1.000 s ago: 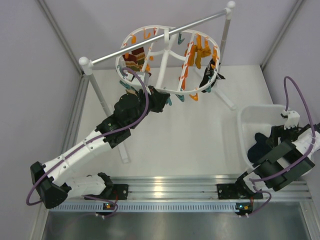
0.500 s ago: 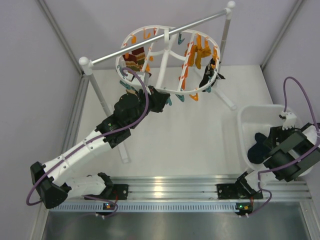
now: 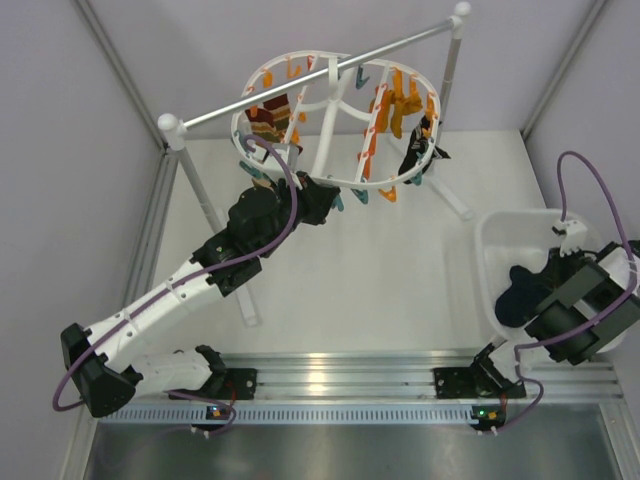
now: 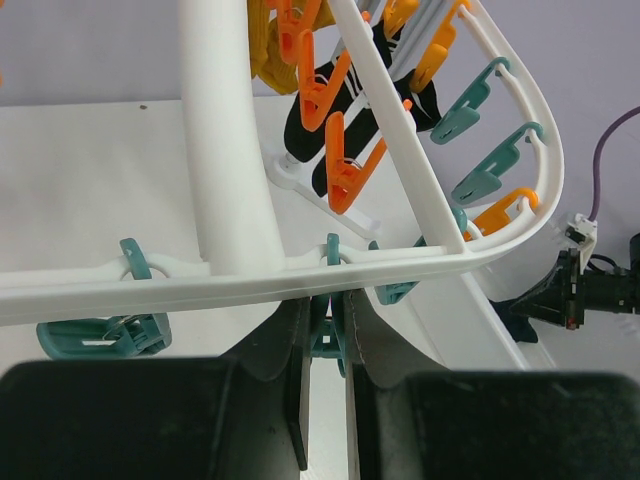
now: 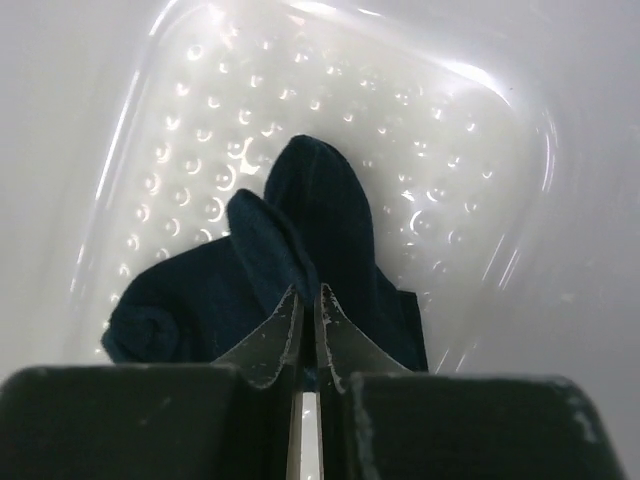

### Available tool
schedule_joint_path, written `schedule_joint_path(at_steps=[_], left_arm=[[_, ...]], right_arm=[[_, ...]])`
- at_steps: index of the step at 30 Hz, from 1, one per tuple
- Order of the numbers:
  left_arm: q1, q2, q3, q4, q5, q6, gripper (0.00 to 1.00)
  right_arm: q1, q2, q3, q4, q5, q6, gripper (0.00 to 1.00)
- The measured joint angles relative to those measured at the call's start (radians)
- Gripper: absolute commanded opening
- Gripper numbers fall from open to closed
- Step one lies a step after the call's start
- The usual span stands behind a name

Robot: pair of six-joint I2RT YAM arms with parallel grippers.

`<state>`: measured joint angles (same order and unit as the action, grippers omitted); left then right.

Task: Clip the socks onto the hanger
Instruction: Pick up the sock from the bin, then clamp the sock onto the hanger.

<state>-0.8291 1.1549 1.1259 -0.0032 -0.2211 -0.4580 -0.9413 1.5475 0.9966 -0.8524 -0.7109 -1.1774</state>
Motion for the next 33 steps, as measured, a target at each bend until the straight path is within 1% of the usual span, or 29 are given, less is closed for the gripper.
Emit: schedule_joint_path(at_steps=[3,5,8,10,14,16,20,22,25,28,29,30,33], left_arm=[[0.000,0.000,0.000,0.000,0.000,0.000,0.00],[0.000,0.000,0.000,0.000,0.000,0.000,0.00],[0.000,0.000,0.000,0.000,0.000,0.000,0.00],[0.001,-0.001,0.000,0.000,0.000,0.000,0.00],[0.001,-0.001,0.000,0.000,0.001,0.000,0.00],[0.001,-0.002,0.000,0.000,0.002,0.000,0.00],[0.002,-0.009,0.000,0.000,0.006,0.000,0.00],[0.002,-0.012,0.000,0.000,0.008,0.000,0.00],[0.002,-0.015,0.000,0.001,0.016,-0.001,0.00],[0.002,-0.016,0.000,0.001,0.023,-0.001,0.00],[0.002,-0.018,-0.002,0.003,0.026,-0.001,0.00],[0.003,-0.019,-0.004,0.004,0.027,-0.001,0.00],[0.003,-0.020,-0.010,0.006,0.030,-0.001,0.00]], right_arm=[[-0.013,-0.039,0.023,-0.069,-0.020,-0.036,0.00],[-0.036,-0.071,0.074,-0.143,-0.043,-0.085,0.00],[-0.074,-0.108,0.174,-0.287,-0.096,-0.195,0.00],[-0.085,-0.132,0.225,-0.349,-0.130,-0.266,0.00],[-0.071,-0.241,0.256,-0.411,-0.190,-0.352,0.00],[-0.025,-0.312,0.254,-0.431,-0.203,-0.376,0.00],[0.175,-0.454,0.249,-0.452,-0.255,-0.372,0.00],[0.297,-0.507,0.240,-0.458,-0.303,-0.317,0.00],[0.452,-0.580,0.199,-0.415,-0.377,-0.128,0.00],[0.614,-0.671,0.096,-0.203,-0.406,0.168,0.00],[0.679,-0.706,0.046,-0.105,-0.401,0.295,0.00],[0.750,-0.733,-0.002,-0.001,-0.389,0.403,0.00],[0.961,-0.760,-0.088,0.220,-0.307,0.636,0.00]])
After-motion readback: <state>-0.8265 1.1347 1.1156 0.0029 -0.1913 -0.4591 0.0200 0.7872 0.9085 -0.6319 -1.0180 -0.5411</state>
